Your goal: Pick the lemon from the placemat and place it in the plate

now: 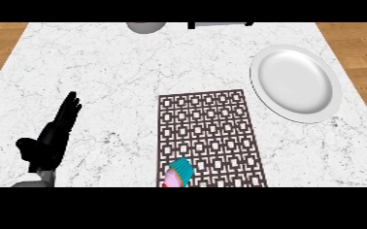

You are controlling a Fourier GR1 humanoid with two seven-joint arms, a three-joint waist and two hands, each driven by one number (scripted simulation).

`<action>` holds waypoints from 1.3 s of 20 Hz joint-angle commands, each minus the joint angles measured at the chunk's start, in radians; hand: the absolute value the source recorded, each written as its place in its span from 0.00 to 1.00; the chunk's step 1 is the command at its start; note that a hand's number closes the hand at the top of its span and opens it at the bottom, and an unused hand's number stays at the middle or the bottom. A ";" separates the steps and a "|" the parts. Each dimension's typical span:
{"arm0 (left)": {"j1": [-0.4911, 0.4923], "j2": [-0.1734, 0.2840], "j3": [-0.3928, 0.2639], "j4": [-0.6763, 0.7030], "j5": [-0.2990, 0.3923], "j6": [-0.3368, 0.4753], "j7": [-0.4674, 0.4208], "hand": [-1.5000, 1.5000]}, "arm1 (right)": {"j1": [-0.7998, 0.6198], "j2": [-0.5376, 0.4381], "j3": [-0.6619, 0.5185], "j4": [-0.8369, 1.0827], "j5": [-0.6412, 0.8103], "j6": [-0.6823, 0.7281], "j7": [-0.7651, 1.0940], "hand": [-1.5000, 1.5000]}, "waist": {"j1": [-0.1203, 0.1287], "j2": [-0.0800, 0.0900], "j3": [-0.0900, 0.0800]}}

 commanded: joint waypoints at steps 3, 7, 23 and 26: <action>-0.026 0.018 -0.006 -0.034 -0.004 -0.024 0.045 0.50 | 0.035 -0.093 -0.240 0.233 -0.185 0.132 -0.386 1.00 | 0.050 0.007 -0.003; -0.093 0.008 0.010 0.017 -0.010 -0.054 0.055 0.50 | -0.083 -0.086 -0.224 0.324 -0.148 0.211 -0.400 1.00 | 0.067 0.010 -0.006; -0.062 -0.047 0.018 -0.027 -0.068 -0.035 0.065 0.50 | -0.394 0.137 0.008 0.174 0.038 0.244 -0.069 1.00 | 0.075 0.009 -0.007; -0.044 -0.028 0.038 -0.008 -0.067 -0.070 0.030 0.50 | -0.451 0.180 0.044 0.213 0.097 0.242 -0.057 1.00 | 0.077 0.009 -0.006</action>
